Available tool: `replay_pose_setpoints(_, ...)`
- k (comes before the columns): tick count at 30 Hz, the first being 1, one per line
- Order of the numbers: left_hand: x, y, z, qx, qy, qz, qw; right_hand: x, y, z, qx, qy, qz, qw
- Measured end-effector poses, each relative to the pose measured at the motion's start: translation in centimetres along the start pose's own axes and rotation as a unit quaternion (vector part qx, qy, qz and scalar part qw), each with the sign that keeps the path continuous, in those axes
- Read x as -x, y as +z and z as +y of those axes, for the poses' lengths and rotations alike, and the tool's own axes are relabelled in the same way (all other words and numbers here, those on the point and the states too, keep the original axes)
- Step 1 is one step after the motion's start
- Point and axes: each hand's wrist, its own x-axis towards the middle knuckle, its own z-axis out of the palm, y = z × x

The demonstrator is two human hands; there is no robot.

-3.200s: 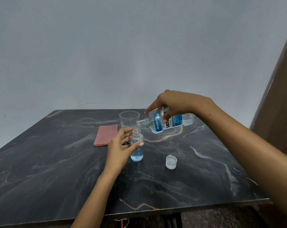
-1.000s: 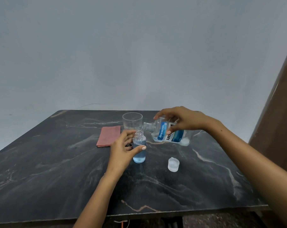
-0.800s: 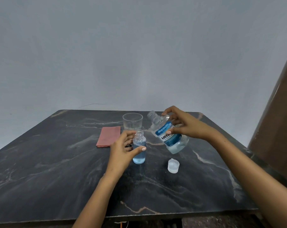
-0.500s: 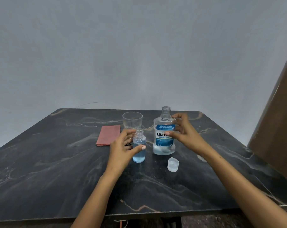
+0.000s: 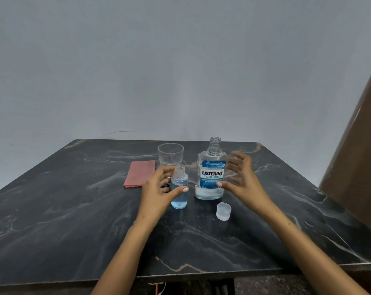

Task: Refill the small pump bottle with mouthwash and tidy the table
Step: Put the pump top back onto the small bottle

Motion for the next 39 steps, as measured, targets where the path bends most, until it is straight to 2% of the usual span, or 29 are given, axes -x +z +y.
replay_pose_setpoints(3,0.0,0.0,0.1,0.001,-0.002,-0.004,1.000,1.9,0.4,-0.4,0.024,-0.019,0.115,0.993)
replay_pose_setpoints(5,0.1,0.1,0.3,0.001,-0.003,-0.004,1.000,3.1,1.1,-1.1,0.021,-0.035,0.149,0.988)
replay_pose_setpoints(11,0.3,0.3,0.6,0.004,-0.001,0.019,1.000,4.3,5.3,-3.0,0.086,-0.084,0.101,0.988)
replay_pose_setpoints(15,0.5,0.2,0.8,0.000,0.011,0.038,0.999,3.5,8.1,-2.8,0.136,-0.077,0.076,0.985)
replay_pose_setpoints(17,0.5,0.1,0.8,0.007,0.002,0.075,0.997,3.0,9.1,-2.9,0.132,-0.069,0.073,0.986)
replay_pose_setpoints(20,0.2,-0.1,0.9,0.076,-0.070,0.152,0.983,2.0,10.0,-3.1,0.111,-0.049,0.056,0.991)
replay_pose_setpoints(23,-0.1,-0.8,1.0,0.091,-0.146,0.170,0.970,1.4,10.5,-2.8,0.087,-0.052,0.037,0.994)
replay_pose_setpoints(25,-0.8,-1.8,1.2,0.049,-0.142,0.151,0.977,1.2,10.7,-2.5,0.084,-0.056,0.028,0.995)
replay_pose_setpoints(27,-1.7,-2.8,1.1,-0.044,-0.149,0.102,0.983,0.9,10.6,-2.2,0.067,-0.055,0.024,0.996)
replay_pose_setpoints(29,-2.3,-3.5,0.7,-0.169,-0.177,0.027,0.969,0.9,10.5,-2.1,0.051,-0.054,0.023,0.997)
replay_pose_setpoints(31,-2.8,-3.5,0.2,-0.240,-0.207,-0.027,0.948,0.9,10.4,-1.9,0.050,-0.057,0.019,0.997)
replay_pose_setpoints(35,-3.2,-2.7,-0.3,-0.287,-0.226,-0.052,0.929,0.8,10.3,-1.8,0.063,-0.059,0.006,0.996)
replay_pose_setpoints(39,-3.4,-2.7,-0.2,-0.279,-0.190,-0.053,0.940,0.8,10.1,-1.9,0.056,-0.058,-0.006,0.997)
